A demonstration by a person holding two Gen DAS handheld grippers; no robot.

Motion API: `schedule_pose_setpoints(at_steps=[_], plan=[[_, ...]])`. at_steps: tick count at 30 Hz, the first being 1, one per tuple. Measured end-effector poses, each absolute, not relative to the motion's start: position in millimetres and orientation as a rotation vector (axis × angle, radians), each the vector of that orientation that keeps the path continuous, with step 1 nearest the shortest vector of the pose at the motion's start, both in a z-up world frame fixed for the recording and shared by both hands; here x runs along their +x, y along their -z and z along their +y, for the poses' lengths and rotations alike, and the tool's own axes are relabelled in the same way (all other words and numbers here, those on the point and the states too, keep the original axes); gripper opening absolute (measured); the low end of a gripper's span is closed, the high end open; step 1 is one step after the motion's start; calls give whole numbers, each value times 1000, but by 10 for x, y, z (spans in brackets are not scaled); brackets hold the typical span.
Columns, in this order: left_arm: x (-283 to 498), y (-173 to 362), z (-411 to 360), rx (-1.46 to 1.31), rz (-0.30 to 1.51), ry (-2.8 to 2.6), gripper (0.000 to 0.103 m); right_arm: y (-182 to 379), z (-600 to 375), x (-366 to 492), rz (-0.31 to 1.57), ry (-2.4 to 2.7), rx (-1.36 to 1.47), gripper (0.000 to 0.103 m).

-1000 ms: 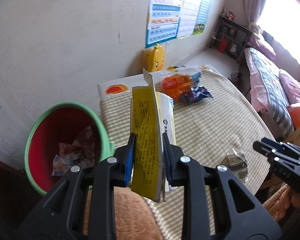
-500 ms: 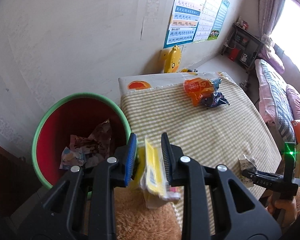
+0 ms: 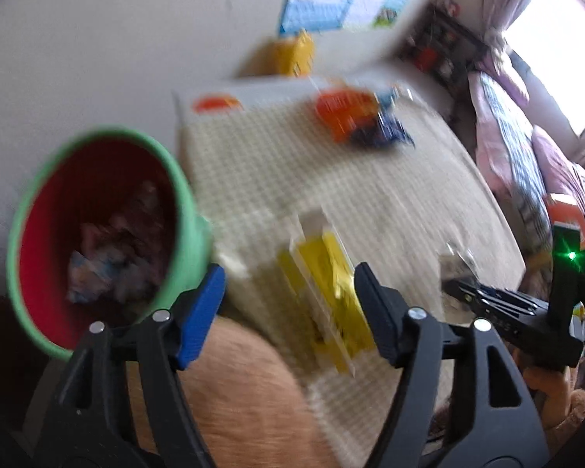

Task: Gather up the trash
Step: 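Carry the yellow carton and paper cup over the bucket and release both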

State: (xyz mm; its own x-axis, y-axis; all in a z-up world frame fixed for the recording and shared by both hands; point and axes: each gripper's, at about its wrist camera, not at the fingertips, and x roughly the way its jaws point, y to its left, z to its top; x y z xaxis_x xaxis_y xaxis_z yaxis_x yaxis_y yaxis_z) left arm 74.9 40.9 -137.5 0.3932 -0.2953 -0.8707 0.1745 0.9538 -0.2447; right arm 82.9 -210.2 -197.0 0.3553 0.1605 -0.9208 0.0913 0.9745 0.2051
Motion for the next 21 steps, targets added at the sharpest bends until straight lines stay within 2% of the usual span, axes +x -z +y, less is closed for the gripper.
schedule_pose_setpoints(at_steps=[2, 12, 14, 15, 18, 19, 21], plan=[[766, 1486, 292, -132, 1167, 306, 72, 1992, -2107, 820, 1213, -46, 244, 25], [865, 2008, -186, -57, 1314, 295, 72, 1981, -2289, 702, 1192, -31, 306, 25], [856, 2049, -255, -47, 1315, 312, 61, 1979, -2327, 680, 1188, -27, 318, 25], [838, 2049, -281, -40, 1299, 316, 60, 1975, -2342, 671, 1185, -25, 322, 25], [813, 2016, -308, -36, 1276, 342, 47, 1941, -2378, 655, 1173, -20, 338, 25], [802, 1984, -296, -46, 1264, 353, 32, 1930, -2380, 654, 1170, -19, 339, 25], [784, 1885, -248, -50, 1228, 345, 29, 1882, -2353, 655, 1161, -26, 340, 25]])
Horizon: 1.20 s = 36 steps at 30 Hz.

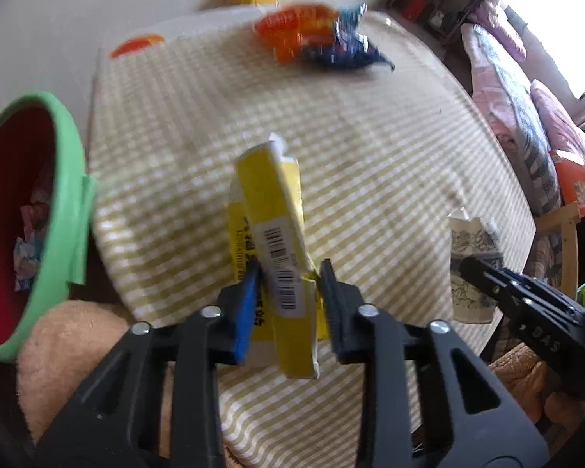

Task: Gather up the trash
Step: 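Carry the yellow carton and paper cup over the bucket and release both, then grasp the blue Oreo wrapper with the right gripper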

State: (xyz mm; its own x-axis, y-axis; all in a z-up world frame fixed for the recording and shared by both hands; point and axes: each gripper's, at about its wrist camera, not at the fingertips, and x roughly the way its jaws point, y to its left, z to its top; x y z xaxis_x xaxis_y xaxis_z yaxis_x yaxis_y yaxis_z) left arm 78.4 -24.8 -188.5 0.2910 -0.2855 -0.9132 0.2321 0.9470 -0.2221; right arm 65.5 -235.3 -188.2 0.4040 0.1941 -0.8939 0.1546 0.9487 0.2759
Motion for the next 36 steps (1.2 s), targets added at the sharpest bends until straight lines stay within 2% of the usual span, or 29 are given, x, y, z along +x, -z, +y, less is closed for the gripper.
schedule_pose_setpoints(at_steps=[6, 12, 19, 22, 24, 25, 26, 27, 30, 32, 36], plan=[[754, 1413, 175, -95, 1067, 289, 28, 1646, -2051, 741, 1125, -109, 336, 25], [868, 1094, 1051, -147, 958, 86, 28, 1358, -1237, 957, 1090, -315, 290, 25], [885, 1209, 1943, -220, 973, -113, 29, 1175, -148, 1302, 1079, -579, 293, 25], [863, 1290, 2151, -251, 988, -142, 33, 1164, 207, 1402, 1071, -648, 276, 29], [860, 1337, 2224, -262, 997, -153, 38, 1186, 319, 1462, 1076, -678, 299, 45], [857, 1357, 2239, -266, 1001, -159, 44, 1202, 350, 1494, 1076, -682, 318, 59], [846, 1384, 2264, -271, 1006, -160, 56, 1216, 343, 1520, 1072, -674, 332, 64], [836, 1398, 2268, -276, 1006, -161, 60, 1224, 320, 1535, 1069, -662, 338, 64], [821, 1466, 2257, -272, 1019, -151, 62, 1299, 40, 1668, 1056, -539, 341, 64], [837, 1512, 2224, -272, 1025, -148, 63, 1372, -370, 1793, 1037, -378, 392, 74], [847, 1589, 2162, -288, 1034, -136, 64, 1561, -1268, 2054, 1016, -32, 525, 76]])
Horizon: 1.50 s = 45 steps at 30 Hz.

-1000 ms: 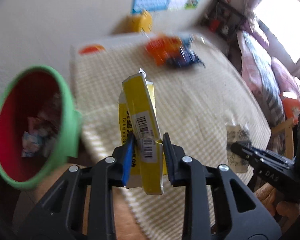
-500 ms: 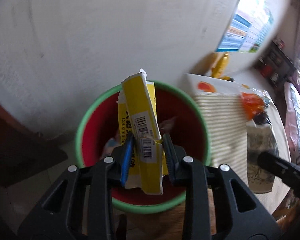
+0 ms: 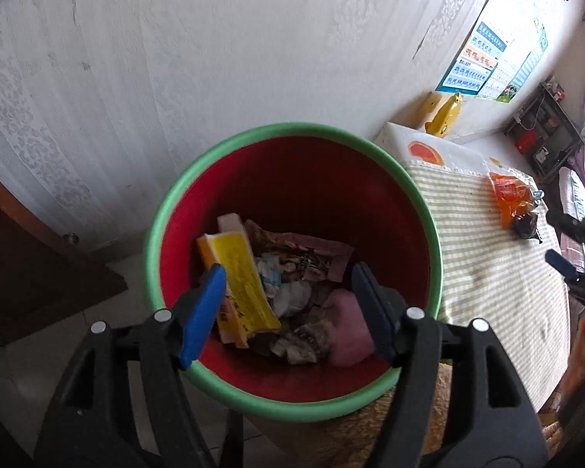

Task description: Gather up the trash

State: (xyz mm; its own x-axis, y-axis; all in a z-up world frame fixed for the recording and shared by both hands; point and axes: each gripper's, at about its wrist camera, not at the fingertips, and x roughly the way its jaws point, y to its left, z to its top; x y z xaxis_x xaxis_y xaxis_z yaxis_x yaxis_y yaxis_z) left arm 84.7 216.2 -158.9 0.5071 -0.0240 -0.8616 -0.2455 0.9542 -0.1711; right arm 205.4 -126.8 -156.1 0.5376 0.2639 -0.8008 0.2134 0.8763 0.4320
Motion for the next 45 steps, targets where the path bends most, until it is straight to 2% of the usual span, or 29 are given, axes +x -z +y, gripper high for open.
schedule_pose_setpoints(at_steps=[4, 9, 10, 12, 13, 14, 17, 19, 22, 25, 27, 28, 31, 36, 39, 41, 45], plan=[[876, 1651, 2030, -268, 1054, -108, 64, 1796, -1807, 2360, 1050, 177, 550, 76], [913, 1660, 1840, -236, 1066, -76, 64, 2036, -1890, 2635, 1105, 201, 497, 75], [916, 1649, 1804, -228, 1064, -69, 64, 2108, -1914, 2665, 1118, 196, 519, 71], [923, 1631, 1739, -211, 1061, -56, 64, 2212, -1964, 2670, 1132, 177, 564, 52], [930, 1613, 1686, -197, 1059, -45, 64, 2266, -1989, 2673, 1145, 153, 585, 28], [940, 1599, 1634, -186, 1057, -35, 64, 2294, -2000, 2663, 1162, 137, 590, 16], [984, 1576, 1459, -155, 1054, 4, 64, 2243, -2088, 2468, 1165, 93, 597, 10], [1025, 1564, 1322, -131, 1051, 38, 64, 2141, -2163, 2201, 1163, 43, 585, 10], [1163, 1536, 1014, -65, 1029, 107, 72, 2028, -2287, 1665, 1186, -30, 561, 10], [1426, 1532, 596, 15, 1015, 214, 72, 1975, -2402, 1077, 1208, -68, 541, 10], [1675, 1541, 240, 92, 987, 294, 76, 2005, -2492, 675, 1208, -35, 532, 10], [1805, 1554, 72, 129, 971, 325, 79, 2048, -2533, 581, 1213, -13, 544, 11], [2201, 1639, -364, 199, 974, 383, 80, 2156, -2652, 437, 1220, 1, 625, 11], [2689, 1845, -1039, 381, 1012, 412, 90, 2004, -2537, 485, 1151, -51, 512, 12], [2879, 1968, -1274, 439, 1048, 391, 90, 2083, -2391, 556, 1177, -162, 518, 20], [2967, 2012, -1356, 454, 1066, 376, 90, 2109, -2314, 573, 1183, -184, 509, 42], [3097, 2090, -1496, 524, 1084, 348, 91, 2085, -2298, 587, 1152, -191, 486, 51]])
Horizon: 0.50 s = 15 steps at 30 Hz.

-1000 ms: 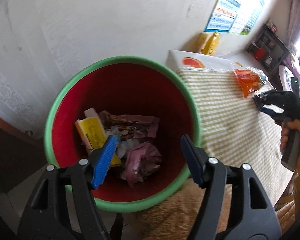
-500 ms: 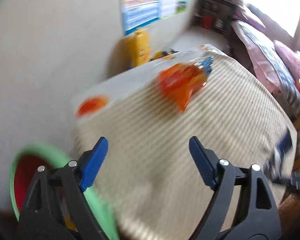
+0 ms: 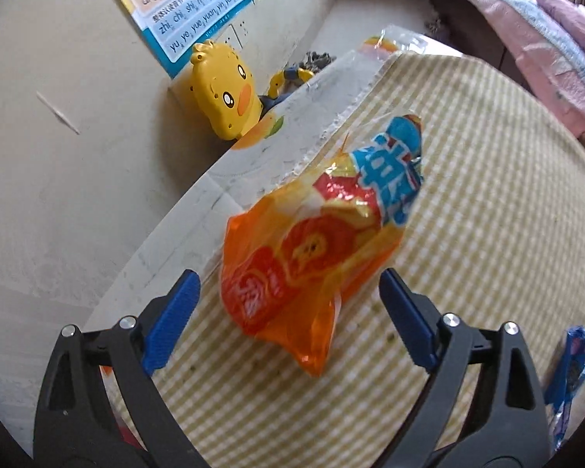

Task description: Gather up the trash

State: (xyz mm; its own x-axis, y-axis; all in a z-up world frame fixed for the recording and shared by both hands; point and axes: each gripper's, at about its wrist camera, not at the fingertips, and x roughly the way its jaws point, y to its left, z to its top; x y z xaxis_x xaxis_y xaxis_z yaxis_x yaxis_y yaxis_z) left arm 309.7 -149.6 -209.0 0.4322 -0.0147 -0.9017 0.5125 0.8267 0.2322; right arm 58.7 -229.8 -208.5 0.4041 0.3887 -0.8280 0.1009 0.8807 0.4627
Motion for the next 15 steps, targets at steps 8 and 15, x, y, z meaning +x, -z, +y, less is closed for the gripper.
schedule_pose_setpoints(at_steps=[8, 15], plan=[[3174, 2125, -1567, 525, 1107, 352, 64, 2056, -2444, 547, 1118, -158, 532, 55], [2958, 1922, -1278, 398, 1094, 282, 39, 2014, -2553, 618, 1054, -95, 550, 55]])
